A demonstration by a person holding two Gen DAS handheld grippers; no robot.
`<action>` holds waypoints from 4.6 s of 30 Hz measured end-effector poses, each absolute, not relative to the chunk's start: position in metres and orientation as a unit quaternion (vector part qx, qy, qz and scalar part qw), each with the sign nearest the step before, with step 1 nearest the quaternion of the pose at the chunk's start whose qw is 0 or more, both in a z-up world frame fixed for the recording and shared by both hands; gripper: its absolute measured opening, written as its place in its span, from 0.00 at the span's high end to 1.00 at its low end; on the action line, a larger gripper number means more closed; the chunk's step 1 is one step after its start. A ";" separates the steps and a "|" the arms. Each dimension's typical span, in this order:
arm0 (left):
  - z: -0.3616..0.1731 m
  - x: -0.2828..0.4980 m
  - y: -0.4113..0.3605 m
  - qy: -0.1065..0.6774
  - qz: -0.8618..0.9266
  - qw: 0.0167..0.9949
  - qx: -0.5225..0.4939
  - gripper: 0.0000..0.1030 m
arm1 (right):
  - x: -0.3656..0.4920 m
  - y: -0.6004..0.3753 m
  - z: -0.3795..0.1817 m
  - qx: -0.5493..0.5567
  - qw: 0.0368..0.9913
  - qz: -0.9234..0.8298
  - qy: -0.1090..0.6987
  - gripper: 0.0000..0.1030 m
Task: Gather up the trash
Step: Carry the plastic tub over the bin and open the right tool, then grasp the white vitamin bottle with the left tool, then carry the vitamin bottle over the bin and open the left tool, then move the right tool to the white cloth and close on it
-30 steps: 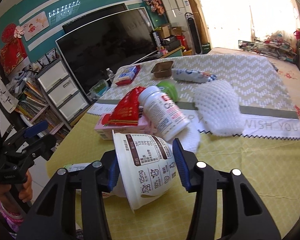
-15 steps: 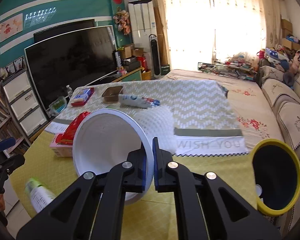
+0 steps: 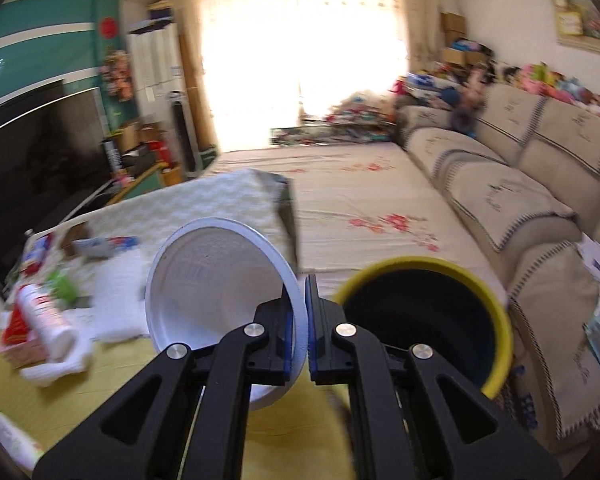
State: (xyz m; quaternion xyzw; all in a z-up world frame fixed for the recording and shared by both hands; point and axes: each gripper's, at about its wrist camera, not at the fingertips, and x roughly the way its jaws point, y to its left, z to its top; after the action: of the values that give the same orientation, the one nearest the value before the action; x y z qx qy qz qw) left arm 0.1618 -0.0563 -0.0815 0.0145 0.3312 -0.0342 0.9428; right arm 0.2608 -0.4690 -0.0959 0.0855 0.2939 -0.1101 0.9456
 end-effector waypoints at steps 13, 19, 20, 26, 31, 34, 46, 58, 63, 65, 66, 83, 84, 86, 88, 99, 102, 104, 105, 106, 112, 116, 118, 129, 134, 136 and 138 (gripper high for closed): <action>-0.074 0.163 -0.083 0.330 -0.046 0.942 0.039 0.05 | 0.280 -0.567 -0.146 0.113 0.902 -0.208 0.360 0.94; -0.072 0.165 -0.092 0.331 -0.050 0.941 0.047 0.05 | 0.285 -0.579 -0.158 0.116 0.891 -0.212 0.384 0.88; -0.072 0.165 -0.092 0.331 -0.050 0.941 0.047 0.05 | 0.287 -0.581 -0.159 0.119 0.889 -0.213 0.387 0.81; -0.073 0.166 -0.092 0.333 -0.051 0.940 0.045 0.05 | 0.286 -0.578 -0.158 0.125 0.888 -0.211 0.388 0.55; -0.073 0.166 -0.093 0.335 -0.055 0.940 0.043 0.05 | 0.280 -0.572 -0.151 0.128 0.894 -0.199 0.381 0.50; -0.075 0.169 -0.094 0.338 -0.063 0.938 0.039 0.05 | 0.278 -0.565 -0.148 0.127 0.897 -0.188 0.379 0.49; -0.077 0.194 -0.125 0.375 -0.127 0.915 0.083 0.05 | 0.252 -0.547 -0.139 0.140 0.908 -0.157 0.363 0.44; -0.099 0.250 -0.168 0.442 -0.180 0.868 0.136 0.26 | 0.253 -0.541 -0.144 0.149 0.908 -0.138 0.366 0.44; -0.087 0.275 -0.162 0.424 -0.154 0.882 0.135 0.16 | 0.256 -0.541 -0.148 0.152 0.907 -0.134 0.370 0.43; -0.086 0.280 -0.168 0.407 -0.146 0.886 0.168 0.13 | 0.257 -0.541 -0.149 0.152 0.906 -0.132 0.371 0.43; -0.087 0.283 -0.171 0.405 -0.148 0.884 0.182 0.12 | 0.258 -0.541 -0.150 0.153 0.906 -0.132 0.371 0.43; -0.122 0.316 -0.192 0.411 -0.138 0.850 0.299 0.16 | 0.264 -0.546 -0.162 0.164 0.900 -0.124 0.383 0.43; -0.122 0.316 -0.193 0.409 -0.138 0.850 0.301 0.16 | 0.264 -0.545 -0.162 0.164 0.901 -0.122 0.383 0.43; -0.117 0.314 -0.193 0.405 -0.144 0.852 0.299 0.16 | 0.263 -0.545 -0.160 0.165 0.902 -0.121 0.381 0.43; -0.107 0.310 -0.193 0.395 -0.147 0.858 0.293 0.16 | 0.260 -0.546 -0.158 0.166 0.903 -0.121 0.377 0.43; -0.047 0.280 -0.228 0.355 -0.209 0.874 0.257 0.16 | 0.232 -0.567 -0.136 0.182 0.912 -0.138 0.340 0.43; -0.042 0.275 -0.262 0.355 -0.252 0.863 0.256 0.16 | 0.218 -0.578 -0.130 0.188 0.914 -0.151 0.325 0.42; -0.041 0.272 -0.289 0.354 -0.278 0.853 0.263 0.16 | 0.208 -0.587 -0.127 0.193 0.915 -0.161 0.317 0.42; -0.042 0.271 -0.304 0.353 -0.292 0.848 0.268 0.16 | 0.203 -0.592 -0.126 0.195 0.914 -0.166 0.313 0.42; -0.043 0.271 -0.318 0.352 -0.303 0.843 0.273 0.16 | 0.200 -0.596 -0.125 0.198 0.914 -0.171 0.311 0.42; -0.057 0.268 -0.415 0.352 -0.376 0.800 0.307 0.16 | 0.175 -0.631 -0.131 0.221 0.903 -0.207 0.305 0.42; -0.074 0.274 -0.468 0.370 -0.413 0.773 0.309 0.16 | 0.160 -0.650 -0.137 0.234 0.895 -0.227 0.304 0.41; -0.084 0.280 -0.494 0.375 -0.421 0.765 0.312 0.16 | 0.154 -0.658 -0.140 0.238 0.891 -0.236 0.305 0.41; -0.090 0.311 -0.511 0.401 -0.428 0.770 0.251 0.10 | 0.148 -0.664 -0.144 0.240 0.888 -0.241 0.311 0.41; -0.055 0.293 -0.467 0.375 -0.424 0.795 0.219 0.10 | 0.157 -0.650 -0.141 0.231 0.893 -0.223 0.315 0.41; -0.038 0.283 -0.446 0.360 -0.417 0.810 0.200 0.07 | 0.161 -0.643 -0.139 0.227 0.896 -0.215 0.317 0.41; -0.021 0.272 -0.421 0.344 -0.410 0.826 0.178 0.06 | 0.165 -0.635 -0.136 0.221 0.899 -0.206 0.317 0.40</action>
State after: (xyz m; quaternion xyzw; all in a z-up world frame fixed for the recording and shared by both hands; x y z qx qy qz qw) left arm 0.2723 -0.4211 -0.0209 0.1782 0.3436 -0.4097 0.8260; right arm 0.1648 -0.6354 -0.1356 0.2211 0.3171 -0.2057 0.8990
